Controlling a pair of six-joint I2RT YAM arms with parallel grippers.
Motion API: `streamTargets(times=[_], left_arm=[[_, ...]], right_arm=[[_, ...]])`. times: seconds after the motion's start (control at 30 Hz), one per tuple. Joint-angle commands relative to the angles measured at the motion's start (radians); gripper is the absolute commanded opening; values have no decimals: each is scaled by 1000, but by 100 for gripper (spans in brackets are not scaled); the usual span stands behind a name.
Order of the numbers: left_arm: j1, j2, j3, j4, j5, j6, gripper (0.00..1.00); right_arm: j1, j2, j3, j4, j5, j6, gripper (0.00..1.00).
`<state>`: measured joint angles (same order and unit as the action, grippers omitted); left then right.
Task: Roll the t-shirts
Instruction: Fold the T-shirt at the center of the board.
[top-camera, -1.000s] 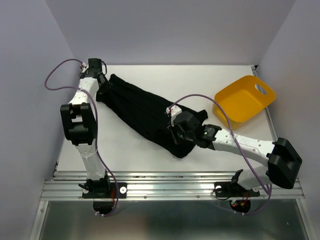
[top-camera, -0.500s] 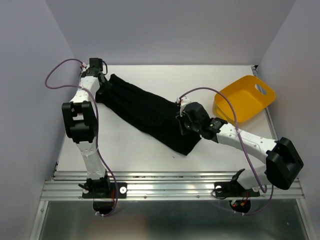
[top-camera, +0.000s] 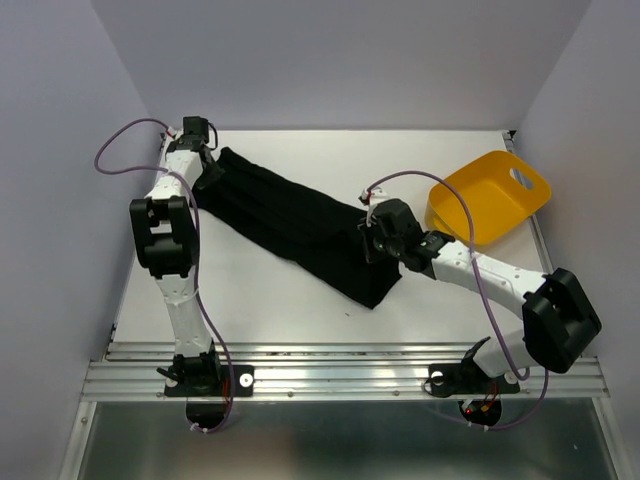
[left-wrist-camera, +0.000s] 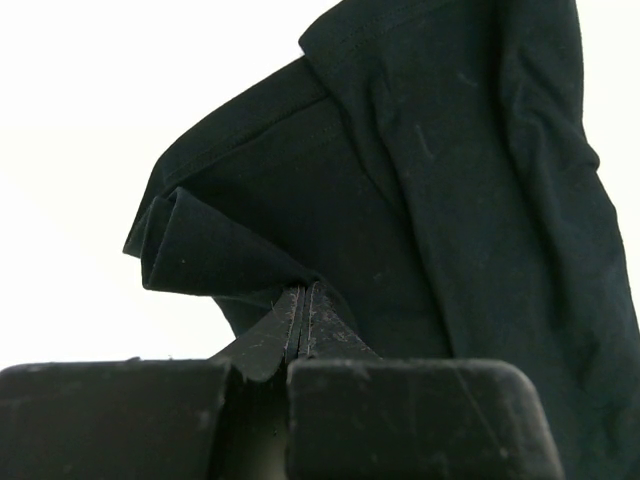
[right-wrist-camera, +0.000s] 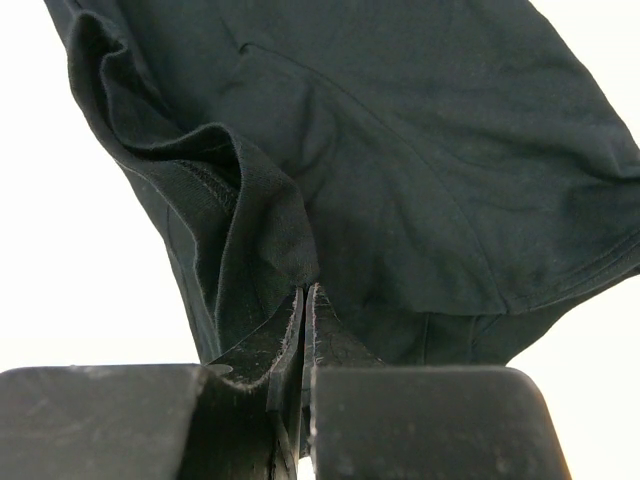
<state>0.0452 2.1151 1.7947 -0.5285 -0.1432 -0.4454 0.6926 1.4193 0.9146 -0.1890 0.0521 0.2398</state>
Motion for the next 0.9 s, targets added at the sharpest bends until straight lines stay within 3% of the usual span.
streamTargets(times=[0.0,0.23,0.4,0.47,0.5,0.6,0.7,0.73,0.87], left_arm=[[-2,9,71,-7,-44,25,0],[-10,43,115,1,-45,60,0],[-39,46,140,27,-56,96,17],[-74,40,143,47,-74,114,43],[-80,40,147,50,-84,120,67],[-102,43,193,30,-143,142,80],[-125,17,206,30,-225,152,82],[-126,10,192,35,-231,149,82],[-127,-33,144,38,-236,131,76]], right_arm=[[-21,15,-6,74,0,12,1],[-41,49,-14,102,-6,15,1],[-50,76,-17,121,-5,21,1],[-59,84,-23,129,-3,24,1],[-59,86,-23,132,-3,30,1],[-70,89,-31,134,6,41,1],[-81,78,-46,137,18,52,15],[-81,75,-49,137,22,55,28],[-90,55,-66,135,31,76,50]])
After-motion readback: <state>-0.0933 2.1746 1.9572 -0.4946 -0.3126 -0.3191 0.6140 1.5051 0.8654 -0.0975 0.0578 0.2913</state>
